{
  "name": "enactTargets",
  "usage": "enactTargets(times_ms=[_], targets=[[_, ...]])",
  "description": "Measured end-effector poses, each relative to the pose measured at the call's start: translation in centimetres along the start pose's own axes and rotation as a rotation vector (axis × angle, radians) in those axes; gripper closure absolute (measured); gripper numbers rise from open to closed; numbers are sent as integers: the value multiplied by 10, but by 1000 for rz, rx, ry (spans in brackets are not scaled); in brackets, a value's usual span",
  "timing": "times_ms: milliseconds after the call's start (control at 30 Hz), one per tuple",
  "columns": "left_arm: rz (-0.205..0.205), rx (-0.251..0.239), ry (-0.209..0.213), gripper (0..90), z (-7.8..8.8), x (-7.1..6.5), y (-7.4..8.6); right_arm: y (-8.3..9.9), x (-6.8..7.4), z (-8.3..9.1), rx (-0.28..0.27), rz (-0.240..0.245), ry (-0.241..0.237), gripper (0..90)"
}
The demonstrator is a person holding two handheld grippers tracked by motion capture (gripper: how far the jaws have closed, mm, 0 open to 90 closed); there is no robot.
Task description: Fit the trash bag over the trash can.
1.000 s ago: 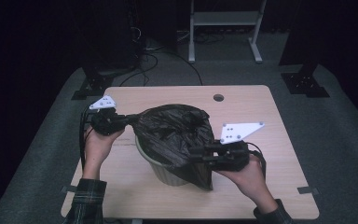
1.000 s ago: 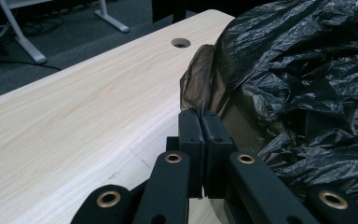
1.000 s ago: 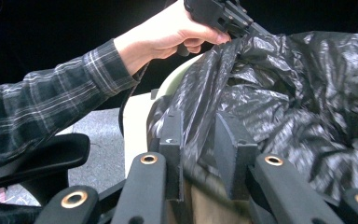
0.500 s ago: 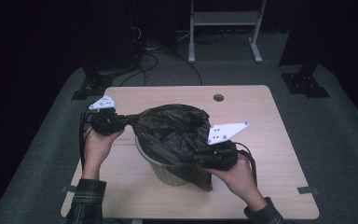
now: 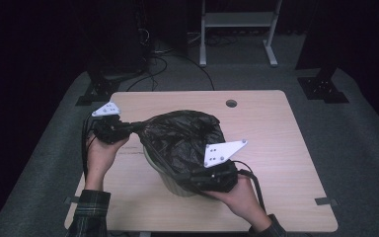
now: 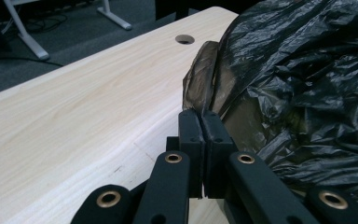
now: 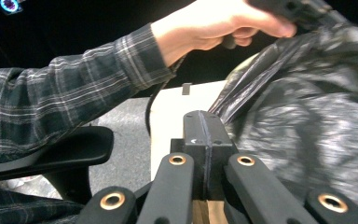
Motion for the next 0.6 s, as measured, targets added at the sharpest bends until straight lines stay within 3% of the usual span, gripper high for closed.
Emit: enactTargets(times_ms=[200,467,533,600], targets=[[14,14,1,884,-6,4,8,9,13,-28,30,23,-31,900],[31,53,-28,885,-15,15,21,37,34,-66,101,17,-108,900],[34,52,-26,885,-16,16,22,40,39,-69,111,29,-116,887],[35,51,-28,885,-16,16,22,33,43,-64,93,42,-119,807]])
Point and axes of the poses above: each handheld gripper's, and its own axes: z roughly backward along the jaws, y roughly out of its underside, x roughly to its left, the point moved 9 cm from there along -z, roughly forward along the jaws, and after that the axes turned 15 degrees about z, right-handed, at the moved point
